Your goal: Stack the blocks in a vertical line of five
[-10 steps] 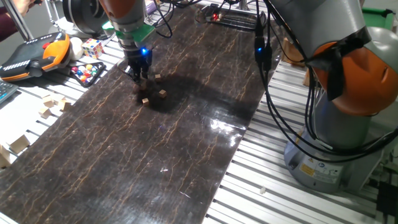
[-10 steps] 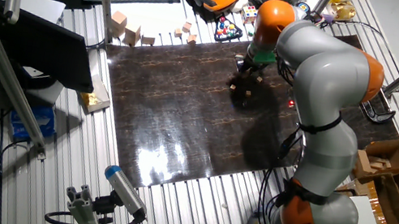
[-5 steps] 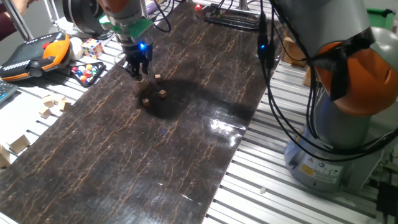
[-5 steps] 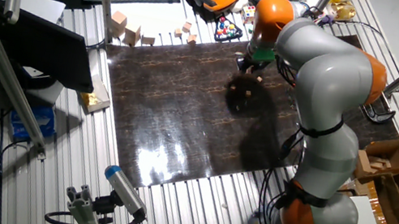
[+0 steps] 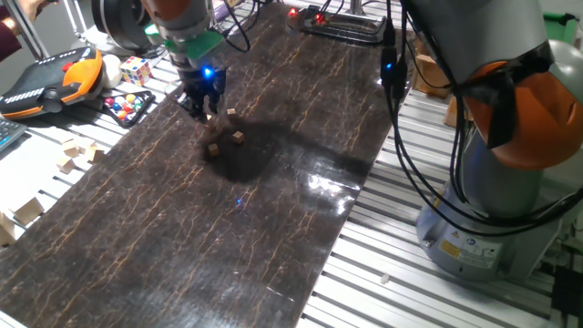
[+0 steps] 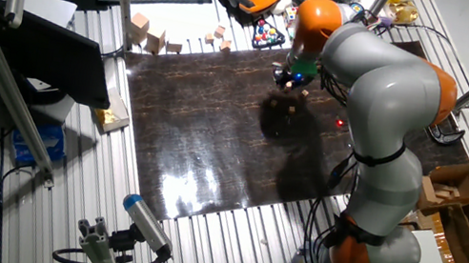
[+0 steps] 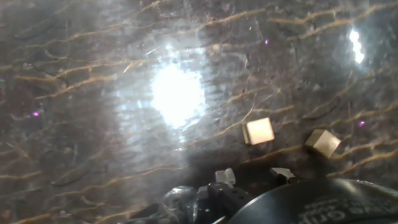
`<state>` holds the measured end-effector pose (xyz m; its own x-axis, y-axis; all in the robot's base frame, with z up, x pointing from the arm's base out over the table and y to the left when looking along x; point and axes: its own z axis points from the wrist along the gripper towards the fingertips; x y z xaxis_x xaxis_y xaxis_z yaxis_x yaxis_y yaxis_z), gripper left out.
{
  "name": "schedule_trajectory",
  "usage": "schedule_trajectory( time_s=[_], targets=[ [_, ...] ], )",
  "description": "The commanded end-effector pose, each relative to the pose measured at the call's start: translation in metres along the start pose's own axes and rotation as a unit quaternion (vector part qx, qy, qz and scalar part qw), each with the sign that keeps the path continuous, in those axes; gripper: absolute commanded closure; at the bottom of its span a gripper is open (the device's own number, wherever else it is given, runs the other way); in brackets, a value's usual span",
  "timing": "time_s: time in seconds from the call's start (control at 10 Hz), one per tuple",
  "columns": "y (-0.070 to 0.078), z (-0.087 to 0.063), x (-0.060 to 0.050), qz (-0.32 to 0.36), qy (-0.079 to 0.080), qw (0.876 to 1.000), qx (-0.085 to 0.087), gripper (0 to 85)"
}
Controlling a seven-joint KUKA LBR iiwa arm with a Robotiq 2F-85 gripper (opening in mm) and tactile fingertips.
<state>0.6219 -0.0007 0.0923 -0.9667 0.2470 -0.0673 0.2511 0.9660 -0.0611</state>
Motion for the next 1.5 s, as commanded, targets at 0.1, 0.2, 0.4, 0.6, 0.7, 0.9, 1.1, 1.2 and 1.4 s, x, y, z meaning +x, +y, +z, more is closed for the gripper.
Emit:
schedule_trajectory(
  time_s=[0.1,0.2,0.4,0.6,0.7,0.9,1.1,1.2,1.4],
  targets=[
    [0.011,0.002,0.007,0.028,0.005,1.0,0.001,47.7],
    [0.015,0.005,0.01,0.037,0.006,0.999,0.0,47.7],
    [0.021,0.011,0.017,0.066,0.007,0.998,0.004,47.3],
    [0.025,0.021,0.024,0.097,0.008,0.995,0.004,46.7],
    [0.025,0.026,0.027,0.11,0.01,0.994,0.003,45.7],
    [0.026,0.034,0.032,0.131,0.012,0.991,-0.003,43.3],
    [0.028,0.039,0.033,0.149,0.021,0.989,-0.006,43.0],
    [0.028,0.042,0.033,0.158,0.025,0.987,-0.011,43.0],
    [0.028,0.047,0.036,0.172,0.03,0.984,-0.019,42.7]
  ],
)
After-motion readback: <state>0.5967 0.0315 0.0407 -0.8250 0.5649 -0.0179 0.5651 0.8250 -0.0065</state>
